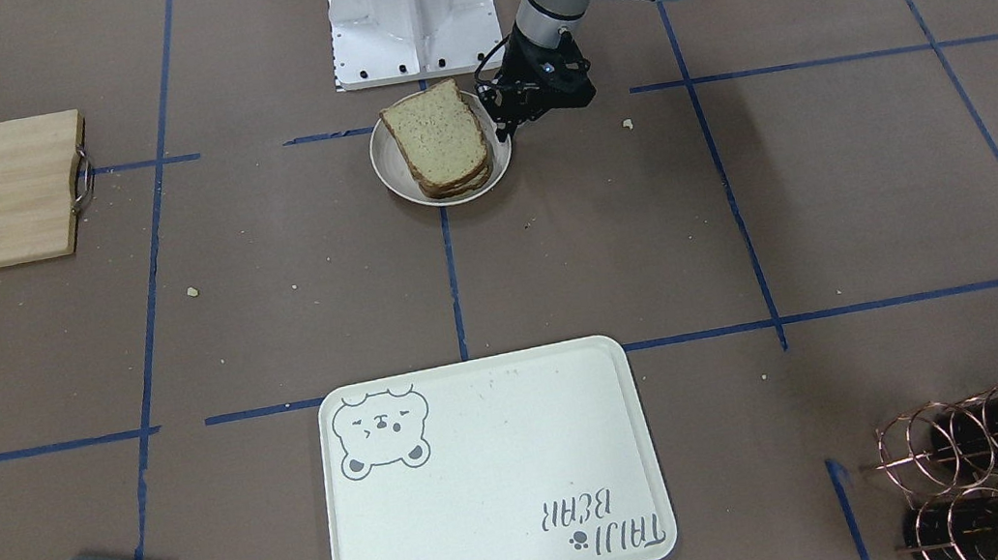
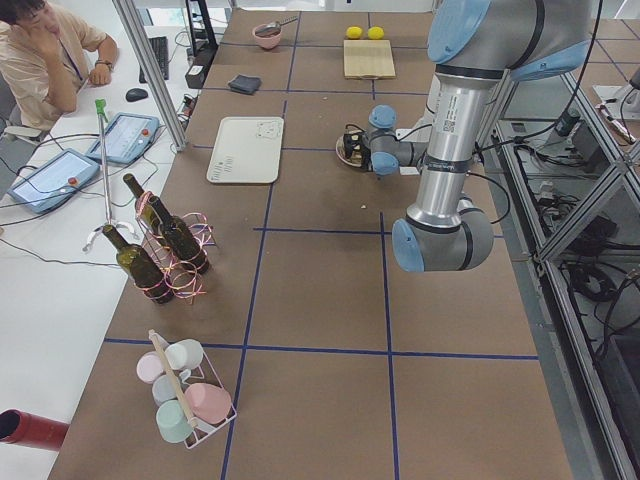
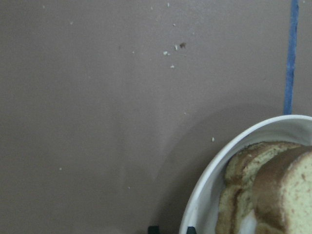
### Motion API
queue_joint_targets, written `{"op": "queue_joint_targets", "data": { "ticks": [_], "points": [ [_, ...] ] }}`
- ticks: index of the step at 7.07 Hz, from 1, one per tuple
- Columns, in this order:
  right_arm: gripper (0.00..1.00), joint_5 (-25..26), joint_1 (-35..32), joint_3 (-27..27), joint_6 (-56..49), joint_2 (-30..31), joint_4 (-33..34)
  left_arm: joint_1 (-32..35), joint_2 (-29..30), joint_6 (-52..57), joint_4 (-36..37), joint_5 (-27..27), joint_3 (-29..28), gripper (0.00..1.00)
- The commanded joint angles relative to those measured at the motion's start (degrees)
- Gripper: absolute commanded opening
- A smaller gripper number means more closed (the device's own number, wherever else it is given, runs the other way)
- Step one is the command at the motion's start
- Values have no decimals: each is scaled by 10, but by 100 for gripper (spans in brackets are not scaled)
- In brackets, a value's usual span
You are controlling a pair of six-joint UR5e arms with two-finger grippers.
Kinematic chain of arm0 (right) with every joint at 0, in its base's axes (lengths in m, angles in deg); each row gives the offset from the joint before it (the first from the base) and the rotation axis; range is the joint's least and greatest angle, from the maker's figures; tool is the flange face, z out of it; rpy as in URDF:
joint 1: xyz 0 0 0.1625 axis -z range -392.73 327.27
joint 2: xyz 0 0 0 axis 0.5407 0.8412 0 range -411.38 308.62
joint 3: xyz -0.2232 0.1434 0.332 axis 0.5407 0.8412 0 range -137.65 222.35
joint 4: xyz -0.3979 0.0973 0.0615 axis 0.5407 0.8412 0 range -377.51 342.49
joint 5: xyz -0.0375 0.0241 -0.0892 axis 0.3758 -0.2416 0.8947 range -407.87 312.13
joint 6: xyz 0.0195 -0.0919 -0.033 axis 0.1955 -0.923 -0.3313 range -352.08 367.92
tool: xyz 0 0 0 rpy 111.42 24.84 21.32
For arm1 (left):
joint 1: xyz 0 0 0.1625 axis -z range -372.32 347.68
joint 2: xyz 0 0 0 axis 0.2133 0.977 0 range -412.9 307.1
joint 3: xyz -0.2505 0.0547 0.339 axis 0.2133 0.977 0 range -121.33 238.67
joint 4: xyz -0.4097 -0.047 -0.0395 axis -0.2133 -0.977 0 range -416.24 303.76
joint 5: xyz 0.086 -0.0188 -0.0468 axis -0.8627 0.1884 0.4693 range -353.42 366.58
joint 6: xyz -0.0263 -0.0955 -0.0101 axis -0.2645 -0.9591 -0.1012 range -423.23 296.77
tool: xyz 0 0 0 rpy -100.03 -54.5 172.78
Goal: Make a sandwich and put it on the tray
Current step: 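Close the left gripper on the plate rim, then lift the plate with the left gripper and carry it onto the tray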
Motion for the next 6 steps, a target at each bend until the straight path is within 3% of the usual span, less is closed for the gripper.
{"op": "queue_joint_targets", "data": {
  "ticks": [1,3,4,6],
  "points": [
    [100,1,-1,1,0,0,-1,2,7,3,0,4,17,0],
    [100,1,-1,3,-1,0,-1,80,21,2,-3,23,14,0],
    [100,0,-1,4,-1,0,-1,143,32,6,-1,72,4,0],
    [100,-1,-2,4,-1,0,-1,252,132,38,-1,124,-125,0]
  ]
}}
